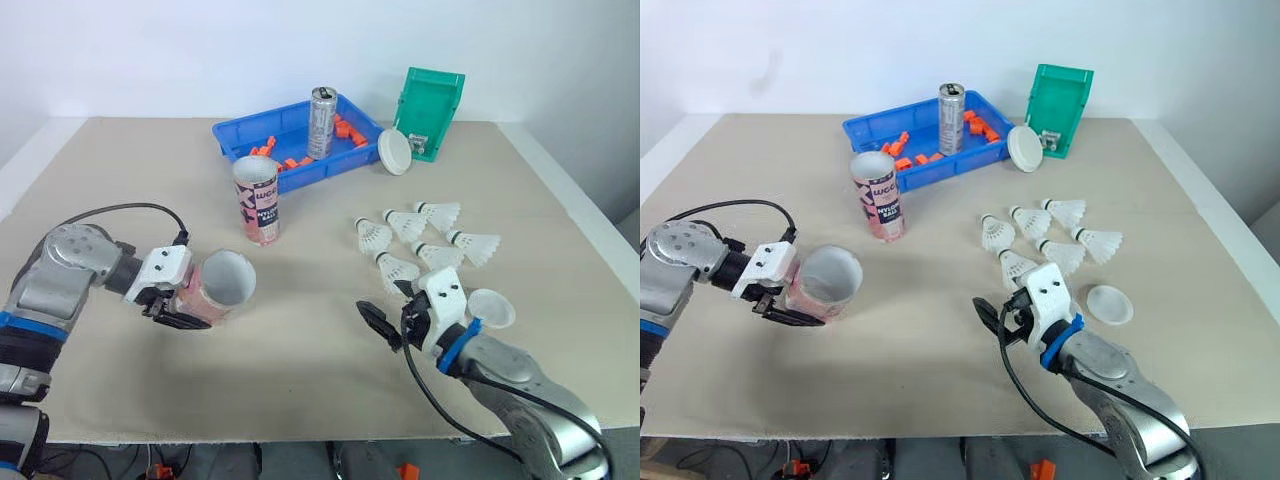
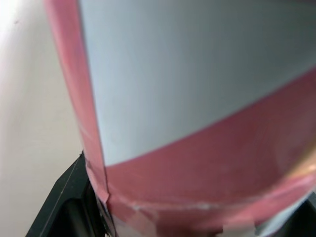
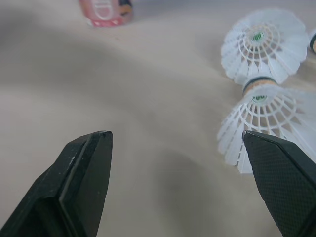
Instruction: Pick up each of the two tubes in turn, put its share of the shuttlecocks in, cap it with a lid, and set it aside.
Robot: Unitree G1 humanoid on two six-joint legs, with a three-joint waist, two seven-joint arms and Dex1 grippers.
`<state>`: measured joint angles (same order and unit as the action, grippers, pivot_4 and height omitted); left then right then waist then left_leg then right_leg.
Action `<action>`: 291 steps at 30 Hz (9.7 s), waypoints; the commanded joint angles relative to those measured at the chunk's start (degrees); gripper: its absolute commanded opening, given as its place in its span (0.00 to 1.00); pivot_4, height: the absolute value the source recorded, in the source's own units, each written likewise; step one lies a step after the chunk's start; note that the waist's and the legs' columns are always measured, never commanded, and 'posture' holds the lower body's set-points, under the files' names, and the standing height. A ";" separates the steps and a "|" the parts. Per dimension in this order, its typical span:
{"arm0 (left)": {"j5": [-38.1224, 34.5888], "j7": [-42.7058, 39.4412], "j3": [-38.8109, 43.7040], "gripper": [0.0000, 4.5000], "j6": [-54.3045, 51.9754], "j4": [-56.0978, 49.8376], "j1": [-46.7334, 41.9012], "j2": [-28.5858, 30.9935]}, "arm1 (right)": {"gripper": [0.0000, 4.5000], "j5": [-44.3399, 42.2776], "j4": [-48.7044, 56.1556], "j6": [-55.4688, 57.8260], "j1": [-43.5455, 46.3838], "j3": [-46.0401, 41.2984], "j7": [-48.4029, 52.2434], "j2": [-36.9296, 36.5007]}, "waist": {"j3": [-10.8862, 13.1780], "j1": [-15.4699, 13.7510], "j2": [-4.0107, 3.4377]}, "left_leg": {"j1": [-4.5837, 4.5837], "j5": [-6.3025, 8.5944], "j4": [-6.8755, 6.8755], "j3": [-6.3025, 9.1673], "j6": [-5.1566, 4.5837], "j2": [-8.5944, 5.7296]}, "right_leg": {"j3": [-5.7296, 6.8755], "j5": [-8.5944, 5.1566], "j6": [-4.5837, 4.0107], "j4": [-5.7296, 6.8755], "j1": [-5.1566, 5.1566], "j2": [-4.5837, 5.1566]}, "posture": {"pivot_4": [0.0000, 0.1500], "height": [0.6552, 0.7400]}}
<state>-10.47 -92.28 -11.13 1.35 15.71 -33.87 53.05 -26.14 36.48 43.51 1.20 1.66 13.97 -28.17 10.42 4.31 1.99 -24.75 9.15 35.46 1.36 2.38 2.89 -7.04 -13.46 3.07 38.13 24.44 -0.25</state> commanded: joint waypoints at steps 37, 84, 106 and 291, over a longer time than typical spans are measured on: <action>-2.90 -0.22 -3.88 0.68 -0.29 -2.04 -0.35 -0.02 | 0.02 1.50 3.94 -15.53 15.02 0.28 30.55 -12.17 | 0.08 0.00 -0.14 | 0.00 0.03 0.10 -0.09 -0.04 -0.08 | -0.13 -0.02 0.16 0.00 -0.07 0.06 | 1.00 1.00; -3.02 -0.22 -6.28 0.68 -4.05 3.14 -5.12 -1.74 | 0.54 21.68 -14.87 -19.44 14.52 0.08 10.54 5.98 | -0.01 -1.50 -0.21 | -0.18 0.05 0.42 -0.12 -0.12 -0.04 | 0.10 -0.20 0.14 0.44 0.01 0.08 | 1.00 1.00; -3.27 -0.16 -3.22 0.68 -4.53 1.44 -4.29 -2.52 | 0.54 26.52 -30.88 -16.95 23.19 3.78 3.49 12.80 | -0.01 -1.46 -0.20 | -0.29 0.03 0.56 -0.09 -0.15 -0.01 | 0.12 -0.15 0.17 0.43 0.02 0.05 | 1.00 1.00; -3.34 1.66 -0.95 0.68 -8.80 -2.56 -2.91 -5.73 | 0.22 16.32 -33.44 -45.42 58.57 19.20 67.18 -2.02 | 0.08 -1.49 -0.25 | -0.52 0.04 0.65 -0.32 -0.14 0.26 | -0.20 -0.27 -0.07 0.94 0.65 -0.33 | 1.00 1.00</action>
<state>-13.52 -90.50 -13.45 -7.58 14.14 -35.99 47.21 -7.62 1.96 -3.53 57.37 22.11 80.36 -30.72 10.50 2.82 1.73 -25.28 9.19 36.11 1.04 2.24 3.16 -7.24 -13.73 3.00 39.07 25.08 -0.58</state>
